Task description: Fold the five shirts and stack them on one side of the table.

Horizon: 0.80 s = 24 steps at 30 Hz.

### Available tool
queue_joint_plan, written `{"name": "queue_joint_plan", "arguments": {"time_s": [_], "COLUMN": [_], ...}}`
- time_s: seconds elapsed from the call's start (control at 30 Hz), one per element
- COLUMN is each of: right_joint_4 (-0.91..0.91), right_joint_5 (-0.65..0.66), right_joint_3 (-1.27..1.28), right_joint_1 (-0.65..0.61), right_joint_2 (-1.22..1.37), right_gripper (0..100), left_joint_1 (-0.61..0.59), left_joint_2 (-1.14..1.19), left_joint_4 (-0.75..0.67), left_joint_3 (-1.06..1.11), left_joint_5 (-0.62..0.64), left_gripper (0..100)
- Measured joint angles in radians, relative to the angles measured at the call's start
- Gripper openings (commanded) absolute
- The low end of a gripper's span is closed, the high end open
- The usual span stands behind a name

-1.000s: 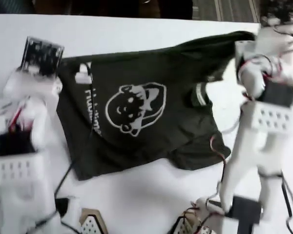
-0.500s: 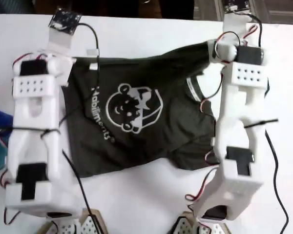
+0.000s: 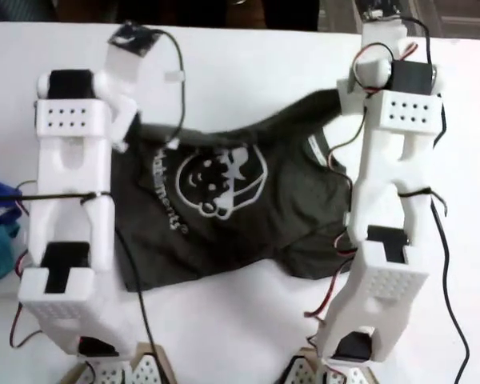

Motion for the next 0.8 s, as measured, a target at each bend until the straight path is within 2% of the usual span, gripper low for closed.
{"name": "queue_joint_plan", "arguments": {"time_s": [0.2, 0.37, 0.63, 0.8], "right_joint_4": [0.133, 0.157, 0.157, 0.097], "right_joint_5": [0.034, 0.084, 0.199, 0.256], "right_joint_3": [-0.002, 0.044, 0.454, 0.767], "right_joint_1": [0.041, 0.109, 0.123, 0.133], "right_joint_2": [0.000, -0.017, -0.347, -0.566], "right_gripper": [1.7, 1.7, 1.7, 1.7], "left_joint_1": [0.003, 0.035, 0.043, 0.046], "left_joint_2": [-0.005, -0.127, -0.411, -0.488], "left_joint_4": [0.110, 0.112, -0.063, -0.135], "left_joint_3": [0.018, 0.221, 0.694, 0.882], "left_joint_5": [0.000, -0.031, -0.046, -0.046], "left_gripper": [3, 3, 3, 3]}}
